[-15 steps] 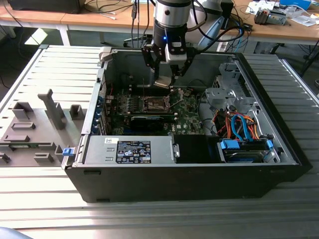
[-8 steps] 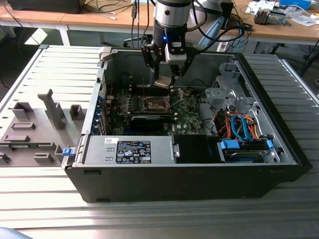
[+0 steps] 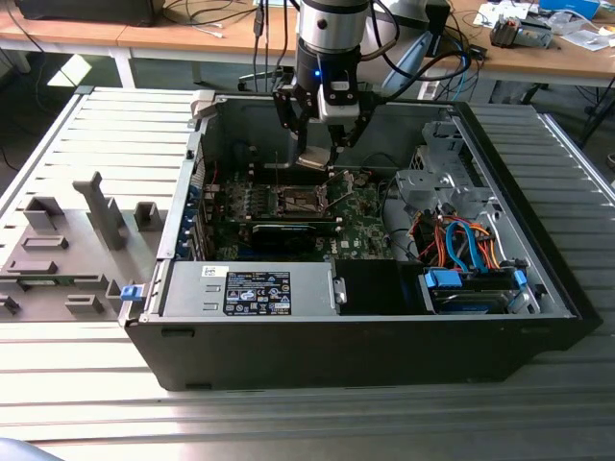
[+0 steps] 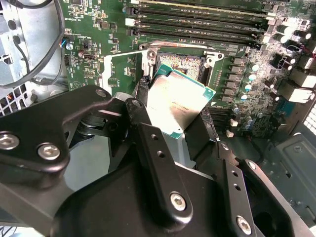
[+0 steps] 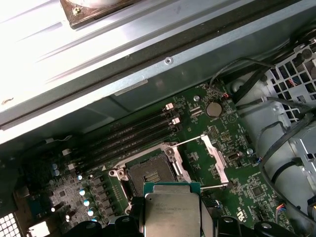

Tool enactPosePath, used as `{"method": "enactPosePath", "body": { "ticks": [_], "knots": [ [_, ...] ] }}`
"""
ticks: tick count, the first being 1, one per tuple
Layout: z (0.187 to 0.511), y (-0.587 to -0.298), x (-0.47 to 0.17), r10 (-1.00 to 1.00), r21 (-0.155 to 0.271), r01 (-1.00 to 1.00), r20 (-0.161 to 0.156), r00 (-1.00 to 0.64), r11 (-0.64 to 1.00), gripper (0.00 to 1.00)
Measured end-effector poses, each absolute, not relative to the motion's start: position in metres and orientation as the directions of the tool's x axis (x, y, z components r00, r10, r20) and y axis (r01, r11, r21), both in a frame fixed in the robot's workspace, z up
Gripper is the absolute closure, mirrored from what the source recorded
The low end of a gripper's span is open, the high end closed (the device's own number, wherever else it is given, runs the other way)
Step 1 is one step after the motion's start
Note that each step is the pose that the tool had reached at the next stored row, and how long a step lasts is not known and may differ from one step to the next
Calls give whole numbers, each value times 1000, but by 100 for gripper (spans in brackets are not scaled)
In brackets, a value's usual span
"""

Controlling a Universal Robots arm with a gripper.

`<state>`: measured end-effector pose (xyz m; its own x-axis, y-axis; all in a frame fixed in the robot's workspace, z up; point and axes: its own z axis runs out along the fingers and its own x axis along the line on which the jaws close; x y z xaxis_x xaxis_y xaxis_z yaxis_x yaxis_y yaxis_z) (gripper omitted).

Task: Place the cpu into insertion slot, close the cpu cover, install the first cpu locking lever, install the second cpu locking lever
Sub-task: 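Place the cpu into insertion slot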

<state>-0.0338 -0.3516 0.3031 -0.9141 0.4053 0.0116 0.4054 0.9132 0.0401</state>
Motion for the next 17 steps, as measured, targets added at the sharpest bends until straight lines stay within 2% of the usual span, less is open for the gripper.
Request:
{"method": "enactPosePath", "body": {
  "ticks": [17],
  "knots": [
    [303,-352,-34,418,40,418,12,-908,907,46]
  ]
}}
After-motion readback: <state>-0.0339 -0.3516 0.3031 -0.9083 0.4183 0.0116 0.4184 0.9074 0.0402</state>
